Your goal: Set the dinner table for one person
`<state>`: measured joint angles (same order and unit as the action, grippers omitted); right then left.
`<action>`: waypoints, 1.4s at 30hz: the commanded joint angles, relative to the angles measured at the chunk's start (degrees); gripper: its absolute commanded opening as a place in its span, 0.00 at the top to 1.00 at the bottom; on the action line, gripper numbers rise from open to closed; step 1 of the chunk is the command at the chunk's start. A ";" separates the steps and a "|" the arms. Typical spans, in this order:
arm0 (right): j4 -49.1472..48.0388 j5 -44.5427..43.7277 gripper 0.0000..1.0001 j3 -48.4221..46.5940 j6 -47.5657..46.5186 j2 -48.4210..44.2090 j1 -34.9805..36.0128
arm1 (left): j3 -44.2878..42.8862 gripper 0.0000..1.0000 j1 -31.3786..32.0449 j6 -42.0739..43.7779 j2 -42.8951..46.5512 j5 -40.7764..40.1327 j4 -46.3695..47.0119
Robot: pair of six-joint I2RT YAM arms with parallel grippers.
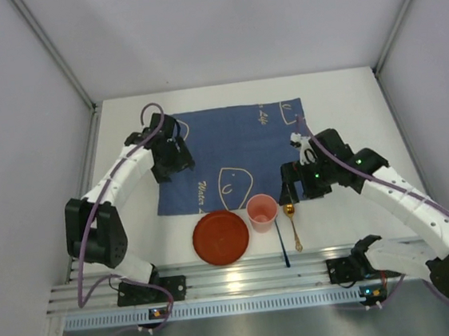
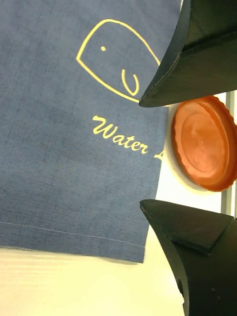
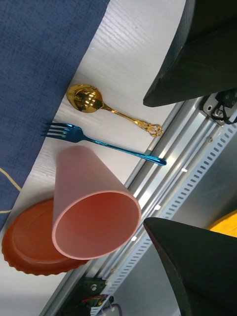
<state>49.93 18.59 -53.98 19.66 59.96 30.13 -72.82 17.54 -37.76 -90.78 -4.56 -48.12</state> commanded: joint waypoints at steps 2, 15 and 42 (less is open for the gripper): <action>-7.12 0.92 0.07 -1.74 -1.38 4.55 3.00 | 4.00 0.20 0.57 0.40 4.65 0.25 -1.72; -5.03 -11.99 0.83 -10.09 -2.52 19.48 11.62 | 12.69 0.22 0.57 0.14 9.22 -0.10 -0.40; 15.73 -33.89 1.00 -82.87 -0.94 62.98 -14.57 | 11.11 0.23 0.57 5.76 7.37 2.89 -1.36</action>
<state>65.69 -17.45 -133.03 16.88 120.73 16.82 -61.73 18.00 -33.65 -85.97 -2.15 -47.77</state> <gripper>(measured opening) 0.028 0.774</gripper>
